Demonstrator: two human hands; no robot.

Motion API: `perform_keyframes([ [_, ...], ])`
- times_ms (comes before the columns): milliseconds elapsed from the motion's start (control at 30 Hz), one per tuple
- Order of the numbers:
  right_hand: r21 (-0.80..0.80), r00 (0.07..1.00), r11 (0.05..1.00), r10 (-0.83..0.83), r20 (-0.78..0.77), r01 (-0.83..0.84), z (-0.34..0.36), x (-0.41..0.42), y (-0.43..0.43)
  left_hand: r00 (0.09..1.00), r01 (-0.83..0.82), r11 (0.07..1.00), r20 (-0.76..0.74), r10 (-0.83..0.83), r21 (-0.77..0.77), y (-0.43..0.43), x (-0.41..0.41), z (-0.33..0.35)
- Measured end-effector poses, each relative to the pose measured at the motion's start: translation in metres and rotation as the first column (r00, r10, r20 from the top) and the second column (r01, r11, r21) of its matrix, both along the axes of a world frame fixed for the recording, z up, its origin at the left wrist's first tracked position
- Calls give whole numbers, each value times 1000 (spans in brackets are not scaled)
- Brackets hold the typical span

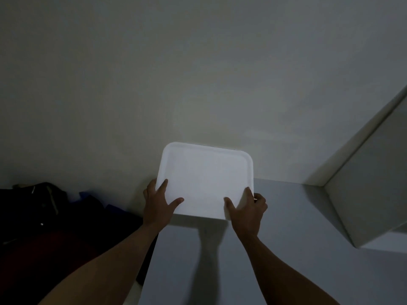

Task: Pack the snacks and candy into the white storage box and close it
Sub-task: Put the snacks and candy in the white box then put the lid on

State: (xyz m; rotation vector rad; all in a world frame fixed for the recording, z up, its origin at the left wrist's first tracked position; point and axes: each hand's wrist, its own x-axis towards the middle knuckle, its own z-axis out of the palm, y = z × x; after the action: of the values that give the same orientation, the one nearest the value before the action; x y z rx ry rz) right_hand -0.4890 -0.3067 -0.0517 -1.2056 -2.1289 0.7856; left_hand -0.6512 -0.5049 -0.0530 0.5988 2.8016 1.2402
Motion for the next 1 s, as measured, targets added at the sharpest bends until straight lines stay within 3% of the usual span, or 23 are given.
perform_keyframes([
  [333, -117, 1000, 993, -27, -8, 26, -8, -79, 44, 997, 76, 996, 32, -75, -50, 52, -96, -12],
  [567, -97, 998, 993, -70, -11, 68, -8, -82, 56, 988, 109, 993, 101, -113, 44, 67, -100, -11],
  [1000, -184, 999, 983, -4, 42, 11, -10, -86, 91, 984, 101, 995, 150, -100, -2, 84, -103, -13],
])
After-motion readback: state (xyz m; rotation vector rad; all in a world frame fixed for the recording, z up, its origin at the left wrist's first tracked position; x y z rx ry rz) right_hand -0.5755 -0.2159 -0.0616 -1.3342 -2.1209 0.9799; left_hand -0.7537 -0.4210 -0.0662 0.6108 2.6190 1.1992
